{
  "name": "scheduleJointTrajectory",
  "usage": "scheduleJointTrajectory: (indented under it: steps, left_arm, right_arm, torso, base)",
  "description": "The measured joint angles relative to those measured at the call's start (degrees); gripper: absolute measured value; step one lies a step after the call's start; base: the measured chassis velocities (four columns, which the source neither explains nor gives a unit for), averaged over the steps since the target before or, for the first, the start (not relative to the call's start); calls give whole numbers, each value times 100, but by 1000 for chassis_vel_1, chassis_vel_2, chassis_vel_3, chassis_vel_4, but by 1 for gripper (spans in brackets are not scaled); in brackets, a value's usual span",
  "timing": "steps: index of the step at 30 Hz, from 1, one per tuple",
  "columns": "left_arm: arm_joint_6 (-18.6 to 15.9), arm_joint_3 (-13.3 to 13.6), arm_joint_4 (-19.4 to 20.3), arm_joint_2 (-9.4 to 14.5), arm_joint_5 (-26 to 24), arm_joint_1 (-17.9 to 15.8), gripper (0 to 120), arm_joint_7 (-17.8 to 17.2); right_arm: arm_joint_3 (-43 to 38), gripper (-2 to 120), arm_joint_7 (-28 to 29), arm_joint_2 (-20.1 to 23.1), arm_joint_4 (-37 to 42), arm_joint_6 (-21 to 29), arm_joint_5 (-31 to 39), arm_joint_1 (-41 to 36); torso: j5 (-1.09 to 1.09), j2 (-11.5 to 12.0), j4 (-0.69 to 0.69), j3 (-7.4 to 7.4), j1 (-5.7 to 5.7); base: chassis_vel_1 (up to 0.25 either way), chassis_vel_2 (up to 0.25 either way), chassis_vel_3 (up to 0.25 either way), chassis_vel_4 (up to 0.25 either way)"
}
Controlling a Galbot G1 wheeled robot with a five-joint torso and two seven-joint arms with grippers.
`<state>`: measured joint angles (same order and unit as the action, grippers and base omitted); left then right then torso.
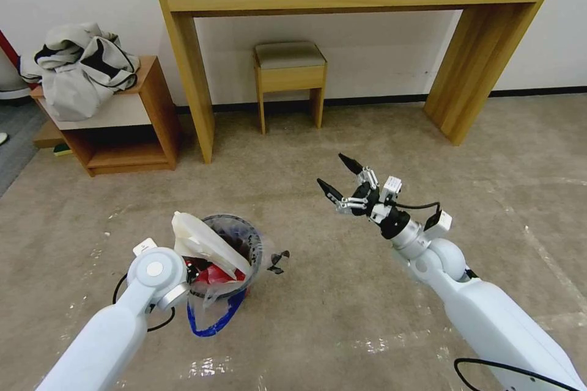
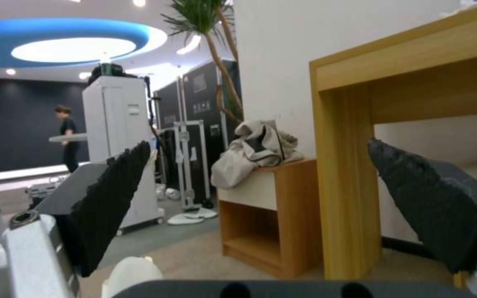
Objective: Pick up the trash bin and place the garbage on the floor into it.
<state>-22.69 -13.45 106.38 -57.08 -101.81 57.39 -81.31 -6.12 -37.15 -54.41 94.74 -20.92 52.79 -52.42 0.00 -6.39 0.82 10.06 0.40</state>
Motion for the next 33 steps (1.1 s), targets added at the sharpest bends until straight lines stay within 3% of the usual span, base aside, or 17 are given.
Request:
scheduleJointTrajectory:
  steps: [8, 20, 33]
  left_arm:
    - [-17, 32, -313, -85, 8, -64, 0, 32]
    - [43, -152, -599, -196, 89, 47, 0, 276]
    - [93, -189, -468, -204, 239, 204, 0, 360]
  right_arm:
    - [-36, 100, 4, -47, -40, -17, -129, -81]
    - [-55, 100, -12, -36, -239, -110, -351, -167]
    - [11, 100, -8, -22, -269, -126, -448, -185]
  torso:
    - [0, 0, 0, 0, 0]
    - [6, -1, -1, -2, -1]
    - [-1, 0, 0, 0, 0]
  base:
    - [0, 0, 0, 0]
    - [0, 0, 0, 0]
    - [0, 0, 0, 0]
